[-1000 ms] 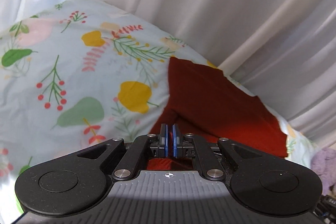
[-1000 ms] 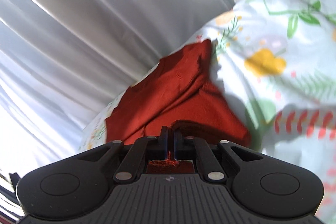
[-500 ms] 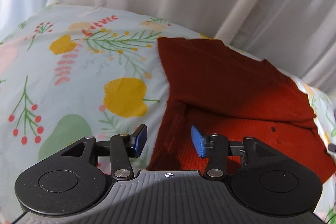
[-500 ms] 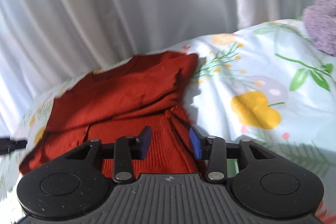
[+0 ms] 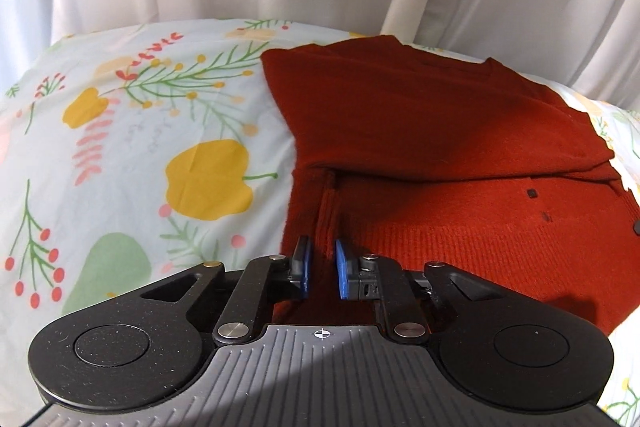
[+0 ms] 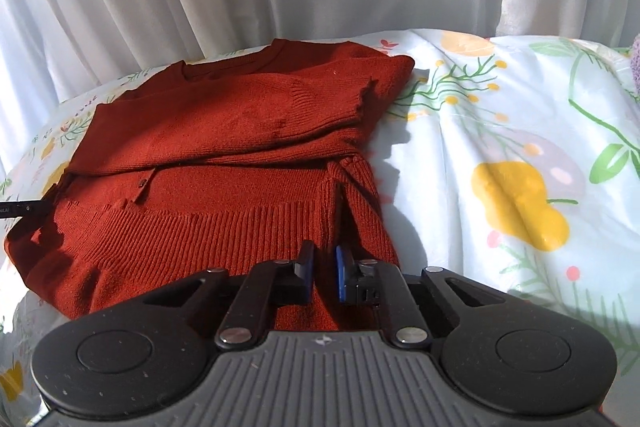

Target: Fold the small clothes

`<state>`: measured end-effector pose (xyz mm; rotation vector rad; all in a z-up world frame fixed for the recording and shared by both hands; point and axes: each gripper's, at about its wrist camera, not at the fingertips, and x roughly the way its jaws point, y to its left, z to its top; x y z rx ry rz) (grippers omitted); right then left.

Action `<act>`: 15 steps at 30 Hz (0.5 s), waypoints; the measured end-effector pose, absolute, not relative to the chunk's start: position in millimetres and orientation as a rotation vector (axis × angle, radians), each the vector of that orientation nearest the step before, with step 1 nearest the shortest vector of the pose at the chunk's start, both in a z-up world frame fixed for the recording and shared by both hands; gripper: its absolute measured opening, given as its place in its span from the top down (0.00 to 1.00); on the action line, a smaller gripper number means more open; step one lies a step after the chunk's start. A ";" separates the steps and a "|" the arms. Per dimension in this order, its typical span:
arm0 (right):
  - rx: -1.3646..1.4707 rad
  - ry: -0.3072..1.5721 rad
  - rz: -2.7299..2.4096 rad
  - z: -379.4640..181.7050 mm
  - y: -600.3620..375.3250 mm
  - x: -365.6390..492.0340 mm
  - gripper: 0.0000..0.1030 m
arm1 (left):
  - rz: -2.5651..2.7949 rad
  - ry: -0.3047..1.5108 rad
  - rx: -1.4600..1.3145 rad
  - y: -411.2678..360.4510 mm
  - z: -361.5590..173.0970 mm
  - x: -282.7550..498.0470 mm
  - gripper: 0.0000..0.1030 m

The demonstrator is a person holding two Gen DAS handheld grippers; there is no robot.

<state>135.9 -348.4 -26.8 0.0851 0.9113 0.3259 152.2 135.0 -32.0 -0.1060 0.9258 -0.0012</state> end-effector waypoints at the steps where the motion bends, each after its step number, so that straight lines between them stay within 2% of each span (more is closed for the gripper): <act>1: 0.077 0.906 0.330 -25.2 -347.2 134.9 0.90 | -0.002 0.929 -0.101 132.8 -31.7 151.9 0.85; 4: 0.070 0.896 0.335 -20.9 -344.6 132.5 0.91 | -0.026 0.935 -0.081 126.1 -31.2 152.4 0.85; 7: 0.065 0.883 0.345 -15.9 -343.3 130.1 0.91 | -0.029 0.962 -0.075 124.1 -37.7 158.1 0.78; 15: 0.086 0.943 0.311 -27.0 -350.6 140.8 0.87 | -0.047 0.970 -0.086 125.0 -41.0 165.1 0.71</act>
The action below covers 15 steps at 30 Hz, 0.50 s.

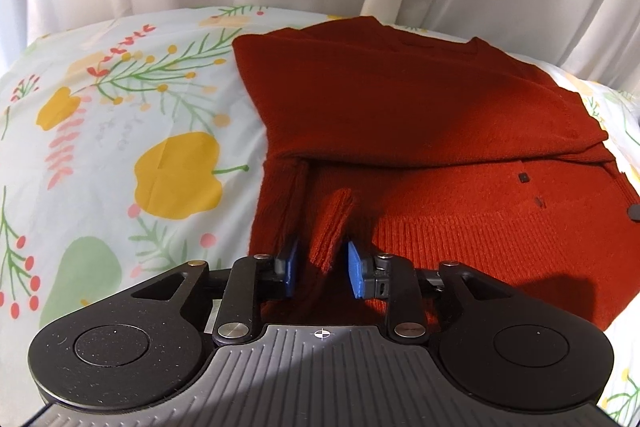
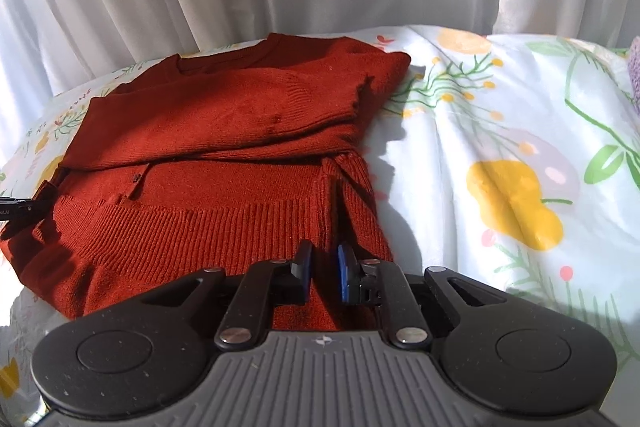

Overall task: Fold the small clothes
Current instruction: 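Lift the held hem with both tools and fold it toward the collar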

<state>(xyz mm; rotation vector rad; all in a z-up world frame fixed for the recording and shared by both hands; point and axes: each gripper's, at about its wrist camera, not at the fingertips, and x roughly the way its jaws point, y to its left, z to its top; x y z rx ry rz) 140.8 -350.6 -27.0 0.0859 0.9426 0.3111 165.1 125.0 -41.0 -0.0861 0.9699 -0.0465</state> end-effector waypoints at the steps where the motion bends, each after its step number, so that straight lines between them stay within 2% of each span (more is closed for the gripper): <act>1: 0.104 0.948 0.317 -28.4 -351.9 141.6 0.86 | -0.048 0.971 -0.080 124.2 -40.8 165.1 0.72; 4: 0.180 0.966 0.330 -30.5 -357.8 145.6 0.86 | -0.052 0.976 -0.067 121.8 -40.9 165.3 0.74; 6: 0.203 0.974 0.338 -31.4 -359.1 148.0 0.86 | -0.057 0.979 -0.070 121.8 -41.2 166.5 0.80; 8: 0.199 0.976 0.346 -31.1 -357.0 149.0 0.86 | -0.051 0.979 -0.072 121.1 -41.1 167.4 0.91; 11: 0.144 0.967 0.358 -30.0 -348.2 147.2 0.94 | -0.050 0.979 -0.080 120.8 -36.7 168.6 0.93; 15: 0.136 0.937 0.383 -17.1 -344.0 146.8 0.95 | -0.066 0.913 -0.171 133.8 -5.3 168.8 0.93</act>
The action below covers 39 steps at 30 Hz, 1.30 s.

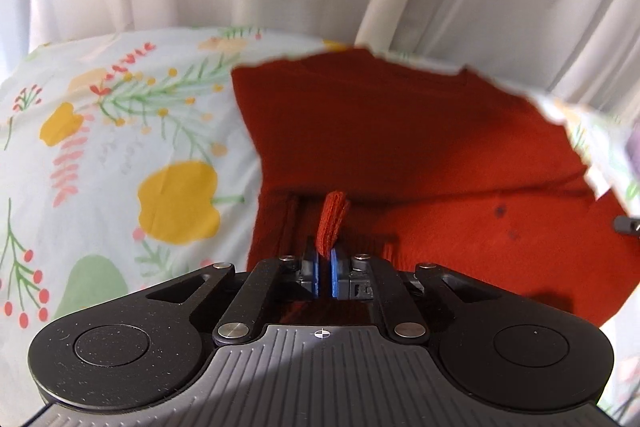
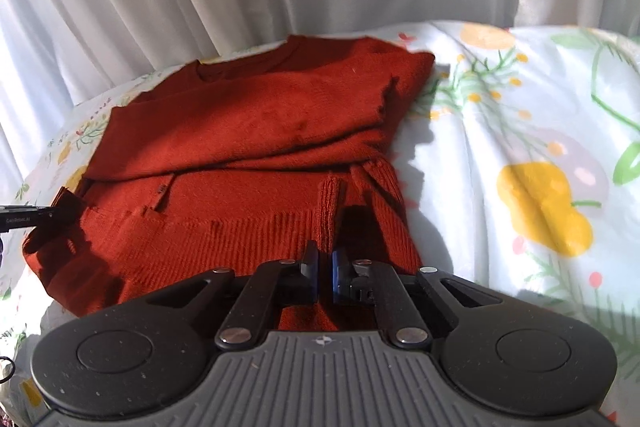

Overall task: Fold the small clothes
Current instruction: 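Lift the held hem with both tools and fold it toward the collar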

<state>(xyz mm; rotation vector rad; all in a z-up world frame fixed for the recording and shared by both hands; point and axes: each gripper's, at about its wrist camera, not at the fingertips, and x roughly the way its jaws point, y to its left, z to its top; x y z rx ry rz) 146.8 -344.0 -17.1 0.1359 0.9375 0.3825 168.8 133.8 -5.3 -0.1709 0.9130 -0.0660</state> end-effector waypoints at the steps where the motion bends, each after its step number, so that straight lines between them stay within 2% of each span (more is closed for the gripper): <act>1: 0.143 0.912 0.390 -8.1 -345.3 146.6 0.95 | -0.074 0.883 -0.205 139.3 5.9 169.1 0.93; 8: 0.231 0.753 0.375 38.0 -353.6 174.2 0.95 | -0.030 0.724 -0.268 159.1 49.7 205.7 0.93; 14: 0.233 0.784 0.324 16.1 -341.7 227.4 0.95 | 0.002 0.792 -0.264 158.5 15.4 254.5 0.93; 20: 0.189 0.896 0.321 -23.9 -330.3 251.4 0.93 | -0.013 0.855 -0.268 163.2 -18.9 255.7 0.92; 33: 0.081 0.916 0.361 -31.3 -311.5 261.9 0.92 | -0.034 0.918 -0.266 167.3 -36.0 257.4 0.88; 39: 0.044 0.897 0.328 -30.6 -304.0 258.9 0.93 | -0.021 0.915 -0.235 164.7 -31.4 258.0 0.93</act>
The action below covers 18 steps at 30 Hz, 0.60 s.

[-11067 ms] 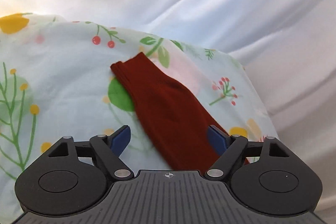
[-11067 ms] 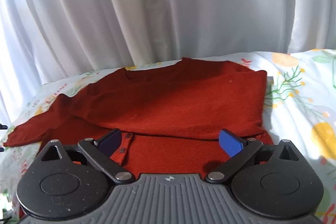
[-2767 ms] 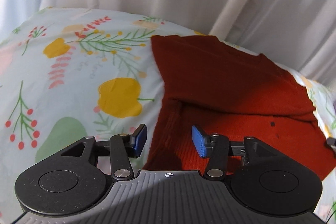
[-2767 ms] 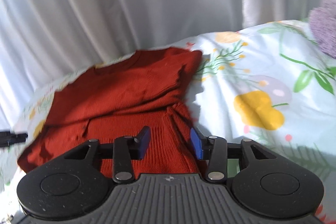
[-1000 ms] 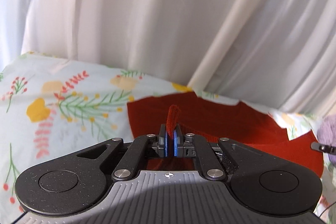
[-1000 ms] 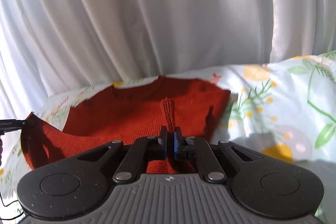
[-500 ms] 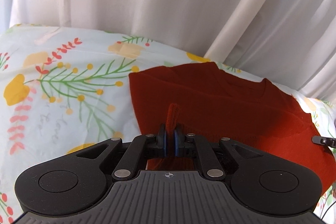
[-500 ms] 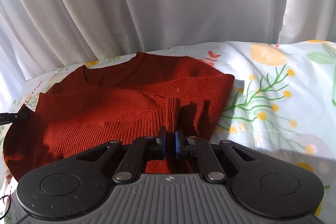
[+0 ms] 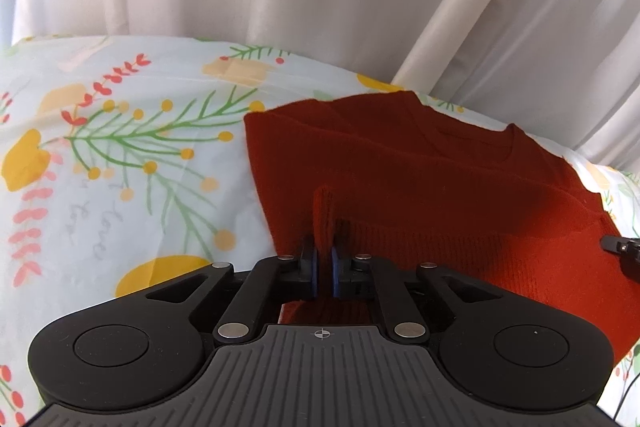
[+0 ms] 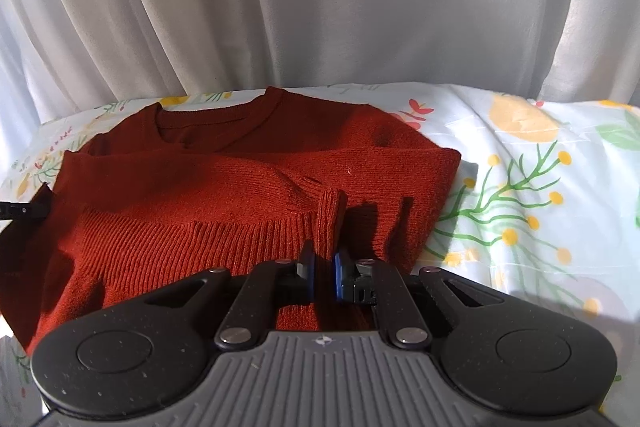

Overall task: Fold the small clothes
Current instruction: 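Lift the held hem with both tools and fold it toward the collar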

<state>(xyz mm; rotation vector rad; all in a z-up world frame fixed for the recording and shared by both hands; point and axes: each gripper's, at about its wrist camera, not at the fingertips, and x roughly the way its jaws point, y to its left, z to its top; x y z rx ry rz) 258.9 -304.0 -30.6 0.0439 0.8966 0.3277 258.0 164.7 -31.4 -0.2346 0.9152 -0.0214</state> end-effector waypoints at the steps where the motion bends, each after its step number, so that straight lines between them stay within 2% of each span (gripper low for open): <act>1: 0.020 0.885 0.319 -29.3 -300.3 256.7 0.94 | -0.025 0.898 -0.240 165.9 -24.3 257.1 0.93; 10: 0.074 0.666 0.240 25.4 -305.7 265.7 0.95 | 0.004 0.649 -0.263 173.0 58.7 296.6 0.93; 14: 0.098 0.590 0.194 42.0 -301.6 294.4 0.95 | 0.045 0.624 -0.241 165.6 60.8 333.5 0.93; 18: 0.056 0.569 0.136 36.9 -286.2 322.5 0.95 | 0.113 0.625 -0.196 151.8 37.7 361.5 0.93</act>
